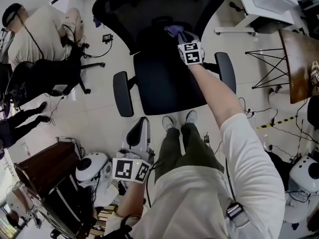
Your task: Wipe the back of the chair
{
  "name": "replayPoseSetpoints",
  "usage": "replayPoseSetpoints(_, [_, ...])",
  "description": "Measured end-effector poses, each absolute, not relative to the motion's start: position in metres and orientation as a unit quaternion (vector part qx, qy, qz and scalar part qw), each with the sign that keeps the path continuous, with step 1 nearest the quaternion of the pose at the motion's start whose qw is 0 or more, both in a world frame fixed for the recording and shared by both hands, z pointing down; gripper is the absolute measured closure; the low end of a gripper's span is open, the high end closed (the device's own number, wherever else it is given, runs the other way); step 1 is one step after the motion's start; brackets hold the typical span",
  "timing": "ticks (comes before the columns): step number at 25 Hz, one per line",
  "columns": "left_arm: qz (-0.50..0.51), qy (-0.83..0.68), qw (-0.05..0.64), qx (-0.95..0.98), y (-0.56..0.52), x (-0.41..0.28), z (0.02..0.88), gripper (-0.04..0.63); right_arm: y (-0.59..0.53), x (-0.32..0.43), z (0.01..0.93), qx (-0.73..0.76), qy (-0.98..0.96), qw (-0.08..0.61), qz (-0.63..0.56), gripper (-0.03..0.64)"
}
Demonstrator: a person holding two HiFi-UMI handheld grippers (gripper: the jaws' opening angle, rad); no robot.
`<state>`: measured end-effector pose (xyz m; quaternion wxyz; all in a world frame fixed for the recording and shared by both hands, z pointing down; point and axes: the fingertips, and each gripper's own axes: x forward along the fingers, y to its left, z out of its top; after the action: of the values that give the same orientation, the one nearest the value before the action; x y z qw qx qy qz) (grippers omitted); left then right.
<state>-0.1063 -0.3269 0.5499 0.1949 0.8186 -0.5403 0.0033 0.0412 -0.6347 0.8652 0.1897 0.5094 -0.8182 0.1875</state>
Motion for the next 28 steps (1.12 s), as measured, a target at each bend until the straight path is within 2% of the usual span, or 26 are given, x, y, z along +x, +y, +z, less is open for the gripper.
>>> replayPoseSetpoints(5, [0.012, -0.502, 0.194, 0.843, -0.337, -0.063, 0.546, 0.529, -0.636, 0.164, 0.863, 0.577, -0.764, 0.197, 0.211, 0.575])
replayPoseSetpoints(10, [0.018, -0.488, 0.192, 0.851, -0.328, -0.046, 0.555, 0.529, -0.622, 0.187, 0.851, 0.589, -0.76, 0.168, 0.216, 0.574])
replayPoseSetpoints(12, [0.016, -0.492, 0.193, 0.849, -0.324, -0.052, 0.557, 0.529, -0.608, 0.152, 0.844, 0.567, -0.783, 0.146, 0.209, 0.574])
replayPoseSetpoints(15, [0.006, -0.503, 0.192, 0.843, -0.315, -0.076, 0.557, 0.529, -0.568, 0.05, 0.842, 0.5, -0.834, 0.126, 0.195, 0.574])
replayPoseSetpoints(21, [0.005, -0.549, 0.201, 0.811, -0.344, -0.112, 0.569, 0.529, -0.557, -0.14, 0.903, 0.379, -0.885, 0.156, 0.219, 0.574])
replayPoseSetpoints(24, [0.016, -0.575, 0.212, 0.79, -0.357, -0.141, 0.592, 0.529, -0.588, -0.193, 0.947, 0.36, -0.884, 0.185, 0.235, 0.574])
replayPoseSetpoints(28, [0.032, -0.593, 0.231, 0.771, -0.361, -0.173, 0.63, 0.529, -0.626, -0.21, 0.977, 0.36, -0.881, 0.206, 0.229, 0.574])
